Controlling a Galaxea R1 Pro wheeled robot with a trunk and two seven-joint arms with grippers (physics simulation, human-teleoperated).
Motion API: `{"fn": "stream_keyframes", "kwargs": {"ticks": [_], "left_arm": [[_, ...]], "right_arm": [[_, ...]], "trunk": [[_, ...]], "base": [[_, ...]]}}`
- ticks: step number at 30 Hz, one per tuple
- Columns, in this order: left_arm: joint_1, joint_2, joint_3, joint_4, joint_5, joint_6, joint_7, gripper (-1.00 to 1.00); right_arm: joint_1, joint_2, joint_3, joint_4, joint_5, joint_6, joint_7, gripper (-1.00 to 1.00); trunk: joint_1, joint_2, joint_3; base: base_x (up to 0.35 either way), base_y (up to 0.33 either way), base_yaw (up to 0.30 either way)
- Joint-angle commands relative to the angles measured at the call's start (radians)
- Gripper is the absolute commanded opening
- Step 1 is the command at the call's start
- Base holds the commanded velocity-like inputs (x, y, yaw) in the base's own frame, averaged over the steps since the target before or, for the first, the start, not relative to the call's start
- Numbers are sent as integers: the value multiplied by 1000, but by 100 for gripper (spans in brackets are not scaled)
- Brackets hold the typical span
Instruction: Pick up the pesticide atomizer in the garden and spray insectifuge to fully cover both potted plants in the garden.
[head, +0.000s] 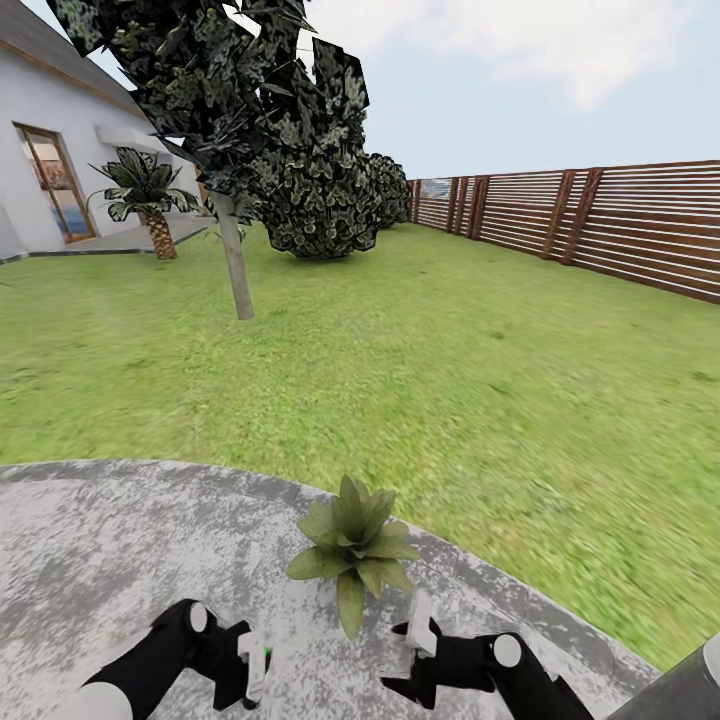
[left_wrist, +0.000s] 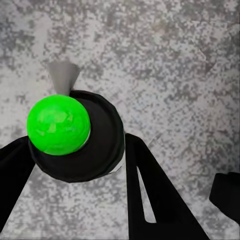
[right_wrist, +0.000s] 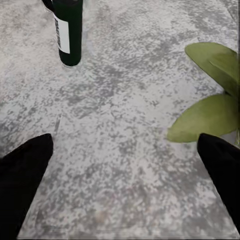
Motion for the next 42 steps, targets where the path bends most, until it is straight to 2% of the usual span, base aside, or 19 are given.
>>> {"fn": "stream_keyframes", "kwargs": {"ticks": [1,3,5,7,8,9,11,13,14,16,17,21,24,26,29,30,32,38,42], "left_arm": [[0,4,-2,-1,1,0,3,-100],[0,7,10,1,6,0,23,-100],[0,3,46,22,9,0,62,-100],[0,-4,126,62,20,-2,123,-100],[0,-6,185,82,36,-5,157,-100],[1,-8,222,91,52,-7,174,-100],[0,-10,316,103,137,-8,199,-100],[0,-10,369,106,223,-7,210,-100],[0,-10,385,107,262,-4,227,-100],[0,-14,398,112,301,-1,282,-100],[0,-17,401,119,311,0,308,-100],[-1,-42,403,176,339,53,403,-100],[-1,-68,399,185,335,153,467,-100],[-1,-86,391,182,331,217,500,-100],[-2,-95,364,178,336,231,505,-100],[-2,-106,364,180,336,232,505,-100],[-2,-151,359,181,329,236,505,-100],[-3,-163,358,178,332,324,505,-100],[-3,-163,356,178,329,337,505,-100]], "right_arm": [[0,-3,-1,0,8,-7,-12,100],[0,-10,-2,9,7,-7,-55,100],[2,-29,-2,52,5,-8,-115,100],[2,-43,-4,153,1,-10,-243,100],[3,-46,-12,227,-1,-12,-368,100],[3,-45,-23,274,-3,-19,-469,100],[4,-40,-60,412,-6,-98,-774,100],[5,-36,-74,522,-7,-226,-958,100],[6,-35,-78,575,-7,-291,-1032,100],[6,-34,-92,634,-29,-363,-1099,100],[7,-31,-102,647,-51,-380,-1111,100],[7,-8,-128,668,-212,-406,-1131,100],[7,2,-131,670,-263,-408,-1133,100],[7,12,-132,670,-275,-409,-1134,100],[7,16,-133,671,-277,-409,-1133,100],[7,15,-133,672,-277,-409,-1132,100],[7,14,-132,672,-274,-409,-1128,100],[7,13,-131,673,-274,-408,-1128,100],[7,13,-131,674,-274,-408,-1130,100]], "trunk": [[0,0,-1],[0,0,-1],[0,0,-1],[0,0,-1],[0,0,-1],[0,0,-1],[0,0,-1],[0,0,-1],[0,0,-1],[0,0,-1],[0,0,-1],[0,0,-1],[0,0,-1],[0,0,-1],[0,0,-1],[0,0,-1],[0,0,-1],[0,0,-1],[0,0,-1]], "base": [[0,0,0],[0,0,0],[0,0,0],[0,0,0],[0,0,0],[0,0,0],[0,0,0],[0,0,0],[0,0,0],[0,0,0],[0,0,0],[0,0,0],[0,0,0],[0,0,0],[0,0,0],[0,0,0],[0,0,0],[0,0,0],[0,0,0]]}}
